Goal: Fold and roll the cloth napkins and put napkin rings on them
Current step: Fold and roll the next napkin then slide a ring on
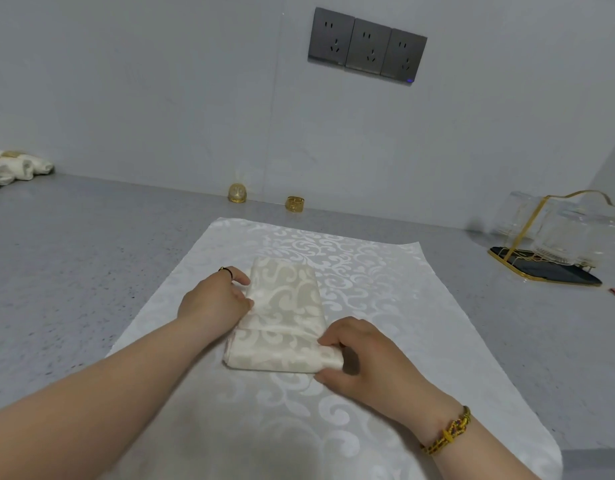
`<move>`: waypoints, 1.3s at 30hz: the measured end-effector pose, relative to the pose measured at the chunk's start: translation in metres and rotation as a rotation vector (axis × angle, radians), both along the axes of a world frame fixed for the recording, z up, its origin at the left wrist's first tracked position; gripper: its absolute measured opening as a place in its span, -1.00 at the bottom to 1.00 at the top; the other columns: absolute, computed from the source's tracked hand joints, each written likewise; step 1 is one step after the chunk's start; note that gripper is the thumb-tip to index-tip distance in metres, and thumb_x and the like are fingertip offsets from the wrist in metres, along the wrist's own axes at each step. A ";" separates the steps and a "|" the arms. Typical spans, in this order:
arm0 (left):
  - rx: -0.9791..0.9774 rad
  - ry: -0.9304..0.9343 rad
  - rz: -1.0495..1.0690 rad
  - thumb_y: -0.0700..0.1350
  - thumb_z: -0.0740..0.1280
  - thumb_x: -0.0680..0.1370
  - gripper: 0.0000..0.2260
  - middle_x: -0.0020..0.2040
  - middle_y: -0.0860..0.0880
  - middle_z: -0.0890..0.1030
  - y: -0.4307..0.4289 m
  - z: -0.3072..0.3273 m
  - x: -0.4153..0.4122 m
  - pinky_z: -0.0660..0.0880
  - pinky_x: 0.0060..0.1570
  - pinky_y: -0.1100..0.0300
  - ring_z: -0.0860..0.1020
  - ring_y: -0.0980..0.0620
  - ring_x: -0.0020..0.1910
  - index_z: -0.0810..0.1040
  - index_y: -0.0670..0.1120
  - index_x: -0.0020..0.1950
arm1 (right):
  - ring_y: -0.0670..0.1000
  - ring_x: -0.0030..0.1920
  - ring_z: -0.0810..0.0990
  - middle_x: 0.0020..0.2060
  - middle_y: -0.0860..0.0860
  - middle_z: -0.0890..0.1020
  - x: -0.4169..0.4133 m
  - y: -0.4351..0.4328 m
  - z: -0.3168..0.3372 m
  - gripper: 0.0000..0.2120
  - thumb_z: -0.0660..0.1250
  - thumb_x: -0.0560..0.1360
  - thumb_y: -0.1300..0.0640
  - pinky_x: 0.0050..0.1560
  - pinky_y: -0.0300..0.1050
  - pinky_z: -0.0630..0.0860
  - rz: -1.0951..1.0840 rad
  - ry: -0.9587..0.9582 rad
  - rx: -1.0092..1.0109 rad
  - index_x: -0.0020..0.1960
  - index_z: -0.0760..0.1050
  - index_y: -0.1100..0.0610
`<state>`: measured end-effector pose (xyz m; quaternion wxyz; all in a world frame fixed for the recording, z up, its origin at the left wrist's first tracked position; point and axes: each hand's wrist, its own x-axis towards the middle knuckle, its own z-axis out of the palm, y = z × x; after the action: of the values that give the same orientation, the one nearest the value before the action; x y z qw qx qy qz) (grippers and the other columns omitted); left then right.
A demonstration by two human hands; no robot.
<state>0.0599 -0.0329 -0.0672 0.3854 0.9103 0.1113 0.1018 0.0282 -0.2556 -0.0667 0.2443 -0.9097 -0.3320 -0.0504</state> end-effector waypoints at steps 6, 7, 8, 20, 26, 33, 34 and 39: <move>0.252 -0.120 -0.085 -0.17 0.34 0.47 -0.80 -0.10 0.10 0.43 0.015 0.001 -0.008 0.30 -0.02 0.22 0.44 0.02 0.01 0.43 -0.01 0.06 | -0.24 -0.14 0.42 -0.18 -0.24 0.43 0.009 0.005 0.006 -0.88 0.32 0.35 -0.13 -0.09 -0.49 0.31 -0.009 0.156 0.073 -0.17 0.46 -0.13; 0.311 -0.162 -0.136 -0.18 0.34 0.48 -0.78 0.00 0.10 0.41 0.017 0.002 -0.008 0.28 0.06 0.25 0.42 0.04 0.10 0.46 -0.03 0.10 | -0.24 -0.16 0.43 -0.19 -0.21 0.44 0.012 0.005 0.010 -0.87 0.36 0.41 -0.02 -0.11 -0.48 0.32 -0.004 0.192 0.074 -0.23 0.40 -0.17; 0.346 -0.195 -0.207 -0.22 0.33 0.48 -0.77 0.08 0.11 0.41 0.019 0.001 -0.008 0.24 0.13 0.29 0.39 0.07 0.19 0.49 -0.04 0.12 | -0.23 -0.20 0.43 -0.20 -0.20 0.44 0.014 0.006 0.013 -0.80 0.35 0.45 0.05 -0.13 -0.47 0.33 -0.004 0.239 0.075 -0.25 0.38 -0.17; -0.133 0.001 -0.475 -0.18 0.24 0.24 -0.63 0.05 0.22 0.52 0.037 -0.001 -0.021 0.42 0.06 0.46 0.48 0.23 0.13 0.42 0.16 -0.02 | -0.06 -0.26 0.40 -0.22 -0.04 0.43 0.048 0.024 0.016 -0.81 0.31 0.49 0.05 -0.21 -0.23 0.37 -0.222 0.426 0.193 -0.16 0.28 -0.03; 0.281 -0.182 -0.497 0.29 0.30 0.25 -0.45 0.08 0.42 0.33 0.023 0.001 -0.029 0.24 -0.08 0.66 0.38 0.33 0.05 0.23 0.30 0.20 | -0.14 -0.34 0.32 -0.27 -0.09 0.38 0.051 0.032 0.012 -0.69 0.40 0.42 0.08 -0.33 -0.34 0.28 -0.315 0.293 0.294 -0.25 0.23 0.00; 0.436 -0.394 -0.431 0.36 -0.03 0.20 -0.29 0.11 0.30 0.48 0.025 -0.011 -0.018 0.16 -0.10 0.62 0.49 0.22 0.09 0.53 0.09 0.19 | -0.17 -0.26 0.40 -0.16 -0.20 0.42 0.042 0.024 0.015 -0.79 0.42 0.40 0.07 -0.19 -0.45 0.36 -0.106 0.242 0.201 -0.19 0.37 -0.11; 0.429 -0.379 -0.425 0.36 -0.05 0.19 -0.28 0.08 0.35 0.42 0.025 -0.010 -0.017 0.18 -0.12 0.61 0.47 0.26 0.06 0.53 0.09 0.18 | -0.17 -0.23 0.41 -0.12 -0.22 0.41 0.040 0.021 0.016 -0.75 0.44 0.38 0.08 -0.16 -0.46 0.37 -0.071 0.253 0.149 -0.12 0.38 -0.12; 0.382 -0.297 -0.434 0.32 0.04 0.24 -0.57 -0.12 0.45 0.37 0.021 -0.003 -0.025 0.31 -0.14 0.50 0.43 0.35 -0.11 0.52 0.25 -0.04 | -0.20 -0.20 0.42 -0.14 -0.28 0.38 0.033 0.021 0.015 -0.75 0.36 0.43 0.17 -0.12 -0.48 0.34 -0.053 0.145 0.038 0.07 0.43 0.00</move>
<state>0.0345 -0.0116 -0.0705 0.2324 0.9438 -0.1641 0.1681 0.0609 -0.2350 -0.0521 0.2834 -0.9147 -0.2882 0.0028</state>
